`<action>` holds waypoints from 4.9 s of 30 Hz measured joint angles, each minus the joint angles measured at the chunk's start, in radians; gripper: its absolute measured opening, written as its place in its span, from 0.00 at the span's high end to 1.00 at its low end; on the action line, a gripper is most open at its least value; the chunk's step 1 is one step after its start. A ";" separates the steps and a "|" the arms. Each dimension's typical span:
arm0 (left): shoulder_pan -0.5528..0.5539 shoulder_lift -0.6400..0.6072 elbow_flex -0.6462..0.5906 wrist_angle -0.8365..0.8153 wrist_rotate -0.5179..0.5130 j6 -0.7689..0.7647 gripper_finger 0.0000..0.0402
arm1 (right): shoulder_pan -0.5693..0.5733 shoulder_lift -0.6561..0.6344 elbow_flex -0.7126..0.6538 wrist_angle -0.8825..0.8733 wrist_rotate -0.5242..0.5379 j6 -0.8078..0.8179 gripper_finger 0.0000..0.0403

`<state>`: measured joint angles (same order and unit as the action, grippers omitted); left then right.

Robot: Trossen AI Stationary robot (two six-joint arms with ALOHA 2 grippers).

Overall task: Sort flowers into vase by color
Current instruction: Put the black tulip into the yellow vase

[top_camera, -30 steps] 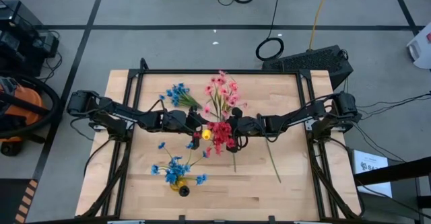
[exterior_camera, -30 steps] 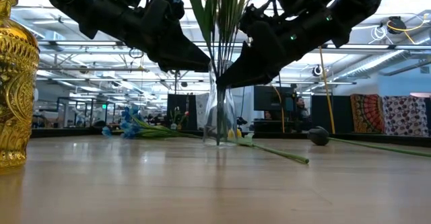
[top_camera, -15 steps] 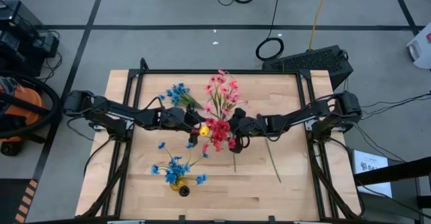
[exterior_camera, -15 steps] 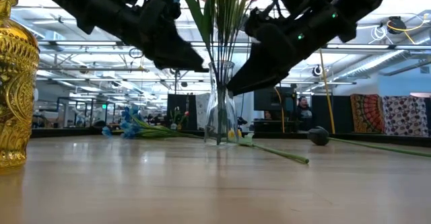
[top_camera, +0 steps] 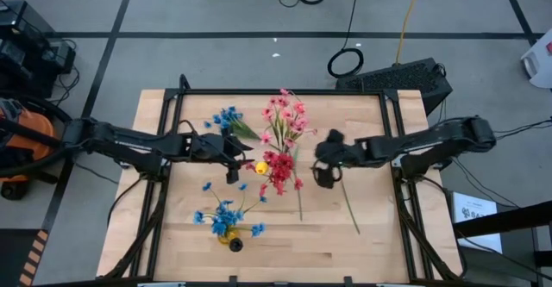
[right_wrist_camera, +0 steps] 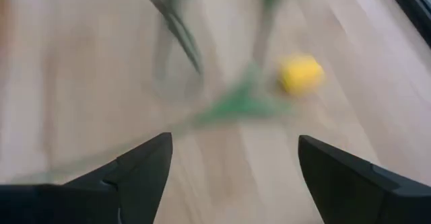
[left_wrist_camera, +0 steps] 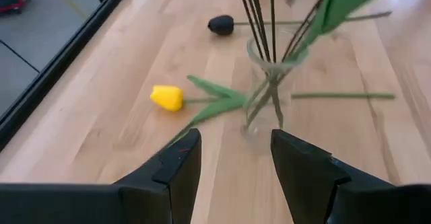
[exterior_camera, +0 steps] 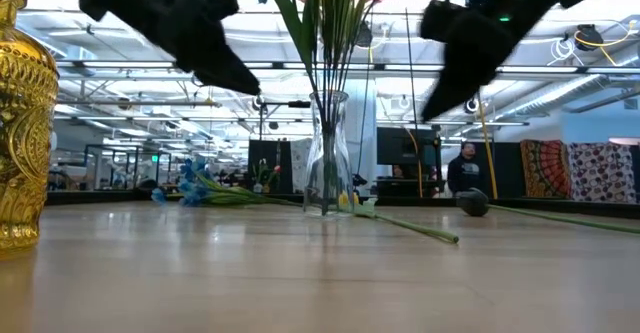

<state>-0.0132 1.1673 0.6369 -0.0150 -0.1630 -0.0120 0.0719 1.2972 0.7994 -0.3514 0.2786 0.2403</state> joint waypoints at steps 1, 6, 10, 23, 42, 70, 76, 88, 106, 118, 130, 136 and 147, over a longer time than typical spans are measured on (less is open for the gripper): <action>0.000 -0.021 -0.001 -0.030 -0.001 0.000 0.54 | 0.000 -0.028 0.000 -0.067 0.025 0.038 0.23; -0.006 -0.135 -0.064 -0.134 -0.003 -0.027 0.54 | 0.003 -0.140 0.000 -0.340 0.125 0.333 0.23; -0.009 -0.239 -0.169 -0.132 -0.007 -0.121 0.54 | 0.020 -0.187 0.000 -0.448 0.172 0.619 0.23; -0.009 -0.438 -0.273 -0.132 -0.072 -0.191 0.54 | 0.014 -0.150 -0.001 -0.564 0.151 0.841 0.23; -0.009 -0.437 -0.273 -0.129 -0.073 -0.132 0.54 | -0.014 0.268 -0.001 -0.376 0.003 0.904 0.26; -0.087 -0.451 0.072 -0.282 -0.105 -0.217 0.54 | 0.233 0.082 -0.003 -0.336 0.020 1.148 0.99; -0.213 -0.385 0.208 -0.281 -0.206 -0.217 0.54 | 0.495 -0.036 -0.002 -0.294 0.207 1.324 0.99; -0.505 -0.014 0.567 -0.282 -0.446 -0.208 0.55 | 0.803 0.042 0.308 -0.175 0.626 1.109 1.00; -0.632 0.253 0.818 -0.071 -0.418 -0.182 0.55 | 0.679 0.453 1.142 -0.024 0.676 0.087 1.00; -0.631 0.265 0.818 0.119 -0.382 -0.101 0.55 | 0.534 0.535 1.250 -0.019 0.428 0.047 1.00; -0.606 0.265 0.819 0.166 -0.379 -0.085 0.56 | 0.486 0.534 1.251 -0.042 0.369 0.047 1.00; -0.602 0.265 0.819 0.165 -0.379 -0.085 0.71 | 0.484 0.534 1.251 -0.042 0.370 0.038 1.00; -0.601 0.265 0.819 0.160 -0.344 -0.083 0.97 | 0.485 0.534 1.251 -0.041 0.369 0.033 0.98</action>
<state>-0.6140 1.4326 1.4555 0.1452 -0.5072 -0.0946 0.5568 1.8317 2.0502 -0.3920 0.6472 0.2730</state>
